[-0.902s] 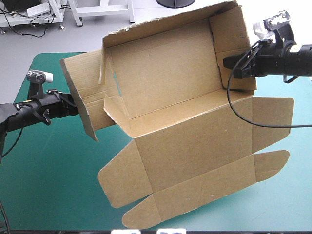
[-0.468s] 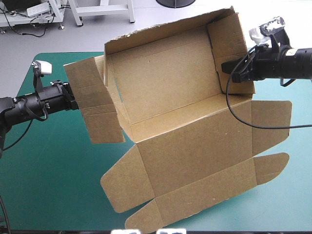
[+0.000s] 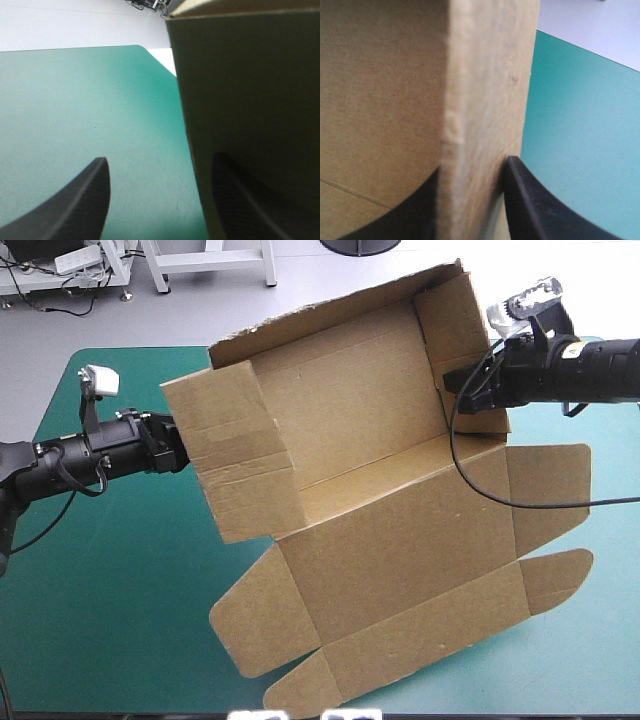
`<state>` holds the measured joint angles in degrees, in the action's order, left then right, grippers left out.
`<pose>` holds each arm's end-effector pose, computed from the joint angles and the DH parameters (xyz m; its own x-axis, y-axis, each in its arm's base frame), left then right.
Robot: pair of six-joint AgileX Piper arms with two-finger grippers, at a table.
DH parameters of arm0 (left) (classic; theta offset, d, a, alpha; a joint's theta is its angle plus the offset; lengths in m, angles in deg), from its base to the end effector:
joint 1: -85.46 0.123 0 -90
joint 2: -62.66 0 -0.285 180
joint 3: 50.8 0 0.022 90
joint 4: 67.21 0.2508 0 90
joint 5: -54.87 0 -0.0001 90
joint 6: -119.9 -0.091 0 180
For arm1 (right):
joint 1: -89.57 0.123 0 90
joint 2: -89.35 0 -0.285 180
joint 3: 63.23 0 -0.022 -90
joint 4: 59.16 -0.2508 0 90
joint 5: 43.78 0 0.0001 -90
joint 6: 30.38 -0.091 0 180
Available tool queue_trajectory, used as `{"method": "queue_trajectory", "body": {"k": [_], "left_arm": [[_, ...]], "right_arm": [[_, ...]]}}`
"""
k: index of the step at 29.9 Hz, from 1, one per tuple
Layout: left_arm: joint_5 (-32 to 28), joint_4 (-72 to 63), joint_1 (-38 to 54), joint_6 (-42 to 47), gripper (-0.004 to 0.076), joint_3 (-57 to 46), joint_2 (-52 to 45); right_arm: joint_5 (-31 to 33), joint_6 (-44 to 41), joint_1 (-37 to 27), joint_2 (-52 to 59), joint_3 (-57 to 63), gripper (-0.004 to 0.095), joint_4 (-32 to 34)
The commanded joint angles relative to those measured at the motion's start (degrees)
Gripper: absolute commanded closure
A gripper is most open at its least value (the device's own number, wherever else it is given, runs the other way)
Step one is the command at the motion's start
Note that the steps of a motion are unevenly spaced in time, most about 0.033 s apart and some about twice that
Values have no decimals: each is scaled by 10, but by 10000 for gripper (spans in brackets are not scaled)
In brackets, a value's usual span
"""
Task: Fold the box
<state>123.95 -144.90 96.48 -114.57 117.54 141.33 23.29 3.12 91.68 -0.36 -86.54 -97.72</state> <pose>0.2389 -0.0381 0.4047 -0.5320 -0.1334 -0.8362 0.6653 0.5450 -0.5102 0.2761 0.0625 0.4826 -0.4556 -0.2460 -0.8555 -0.6351 0.7632 0.1187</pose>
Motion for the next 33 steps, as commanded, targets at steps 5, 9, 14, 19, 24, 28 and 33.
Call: {"method": "queue_trajectory", "body": {"k": [5,9,14,19,24,28,33], "left_arm": [[46,-55,-14,13,285,17,-40],[46,-56,-28,13,285,17,-42],[45,-62,-28,17,278,17,-44],[45,-77,-28,17,253,17,-49],[45,-66,-28,21,253,17,-54],[45,-62,-28,23,253,18,-59],[45,-58,-28,23,253,18,-59]], "right_arm": [[-61,-21,9,-9,-13,933,-33],[-65,-21,9,-17,-13,932,-37],[-79,-27,39,-23,-13,932,-12],[-105,-49,77,-35,-13,932,21],[-128,-70,101,-43,-13,932,52],[-126,-77,101,-43,-13,932,59],[-123,-77,101,-43,-13,932,53]]}}
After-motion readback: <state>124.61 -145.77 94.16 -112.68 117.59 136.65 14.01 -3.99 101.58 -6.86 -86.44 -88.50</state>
